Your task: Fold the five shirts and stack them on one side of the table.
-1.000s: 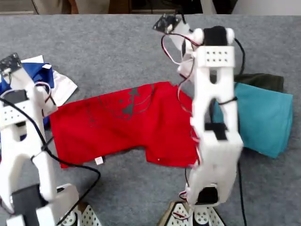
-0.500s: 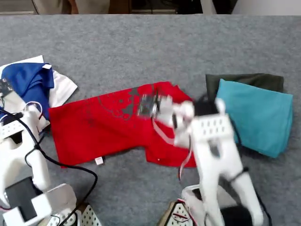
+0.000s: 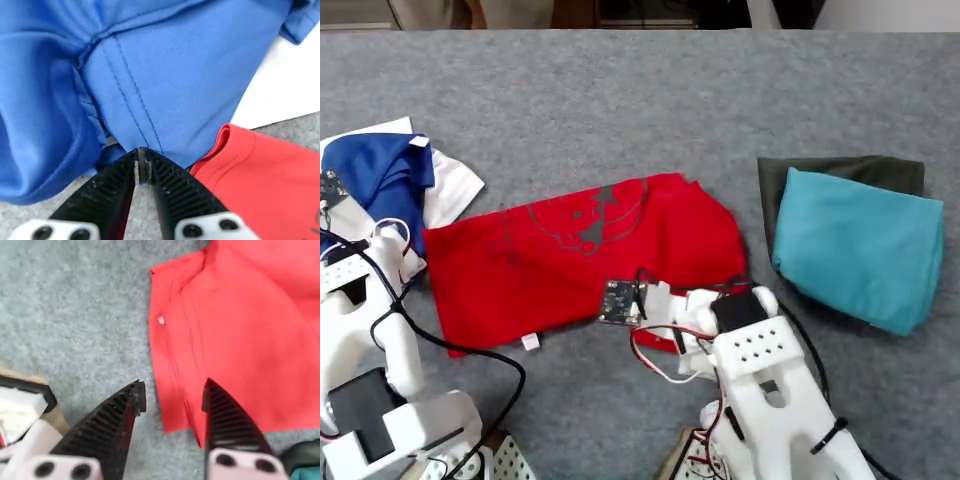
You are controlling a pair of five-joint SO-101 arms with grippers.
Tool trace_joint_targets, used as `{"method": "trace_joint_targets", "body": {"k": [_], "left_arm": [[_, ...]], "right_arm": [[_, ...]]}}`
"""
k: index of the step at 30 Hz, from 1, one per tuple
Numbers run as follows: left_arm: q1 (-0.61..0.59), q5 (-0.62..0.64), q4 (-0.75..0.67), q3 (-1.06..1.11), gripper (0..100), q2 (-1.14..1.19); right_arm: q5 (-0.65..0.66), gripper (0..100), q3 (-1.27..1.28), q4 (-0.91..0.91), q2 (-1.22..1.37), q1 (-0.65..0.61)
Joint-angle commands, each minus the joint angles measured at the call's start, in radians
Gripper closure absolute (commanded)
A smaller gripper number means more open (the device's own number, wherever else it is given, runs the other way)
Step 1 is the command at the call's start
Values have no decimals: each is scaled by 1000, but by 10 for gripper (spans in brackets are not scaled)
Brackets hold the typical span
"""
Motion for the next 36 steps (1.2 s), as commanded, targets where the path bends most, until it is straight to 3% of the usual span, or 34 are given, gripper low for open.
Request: {"method": "trace_joint_targets", "body": {"k": [1,19,36], "left_arm": [[-6,-2,-14,-21,981,1],[-5,-3,-11,-40,981,8],[-11,-5,-9,-40,981,8]], "right_arm": [[-28,786,5,-31,-16,-15],[-54,789,2,-276,409,-15],[-34,915,-130,-241,654,-13]]}}
